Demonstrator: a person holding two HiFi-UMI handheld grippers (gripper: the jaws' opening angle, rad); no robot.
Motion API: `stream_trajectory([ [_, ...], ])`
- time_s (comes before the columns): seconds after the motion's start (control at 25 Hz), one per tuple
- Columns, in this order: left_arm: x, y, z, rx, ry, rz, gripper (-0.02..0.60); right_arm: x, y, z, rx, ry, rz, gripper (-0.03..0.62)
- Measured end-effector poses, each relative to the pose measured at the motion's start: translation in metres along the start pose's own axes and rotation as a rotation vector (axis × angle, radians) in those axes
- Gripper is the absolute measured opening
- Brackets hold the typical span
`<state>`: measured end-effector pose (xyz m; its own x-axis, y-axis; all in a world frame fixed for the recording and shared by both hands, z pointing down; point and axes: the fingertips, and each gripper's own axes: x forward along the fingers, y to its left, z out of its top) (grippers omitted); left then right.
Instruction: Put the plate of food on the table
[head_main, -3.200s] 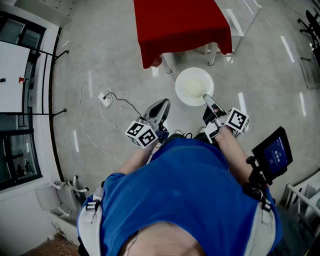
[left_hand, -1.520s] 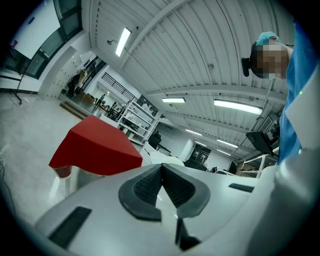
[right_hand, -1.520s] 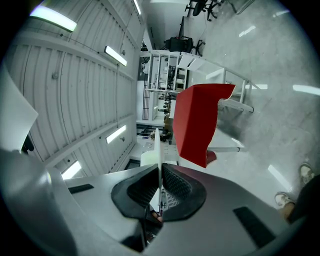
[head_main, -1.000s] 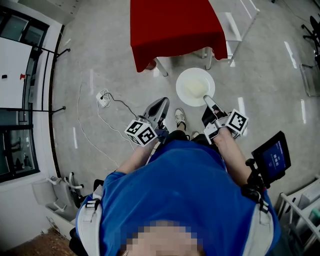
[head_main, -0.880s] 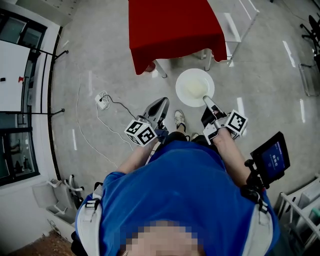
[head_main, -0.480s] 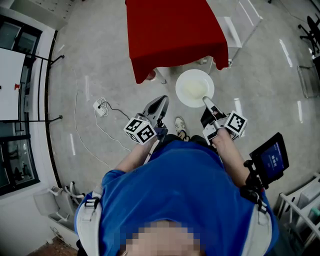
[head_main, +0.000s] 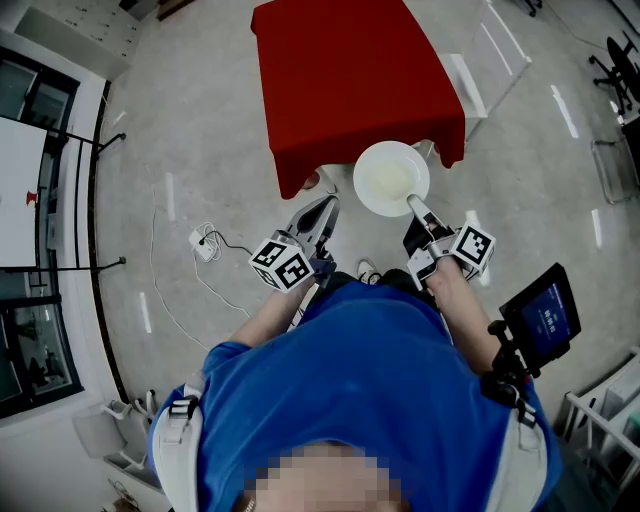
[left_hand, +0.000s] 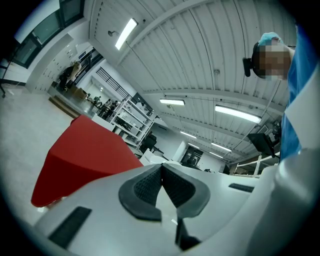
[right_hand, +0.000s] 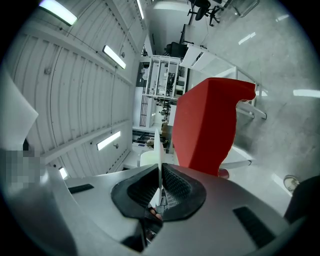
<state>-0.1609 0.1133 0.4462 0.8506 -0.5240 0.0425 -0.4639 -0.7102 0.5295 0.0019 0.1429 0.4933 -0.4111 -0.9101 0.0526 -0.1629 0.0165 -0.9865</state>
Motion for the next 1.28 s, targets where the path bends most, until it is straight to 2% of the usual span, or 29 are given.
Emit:
stream_trajectory([
  [0.28,0.047,0.050,0.022,-0.011,0.001,0.005,0.006,0.063,-0.011,0.040,0.009,0.004,-0.008,0.012],
  [1.04,0.042,0.051,0.027,-0.019,-0.004,0.030,0.006,0.061,-0.010,0.037,0.032,-0.007,-0.009,0.011],
  [1.16,0.055,0.054,0.029,-0.021,-0.001,0.033,0.006,0.067,-0.011,0.050,0.036,-0.008,-0.008,0.011],
  [1.28,0.088,0.063,0.036,-0.026,-0.001,0.046,0.006,0.084,-0.016,0.081,0.042,0.001,-0.010,0.011],
])
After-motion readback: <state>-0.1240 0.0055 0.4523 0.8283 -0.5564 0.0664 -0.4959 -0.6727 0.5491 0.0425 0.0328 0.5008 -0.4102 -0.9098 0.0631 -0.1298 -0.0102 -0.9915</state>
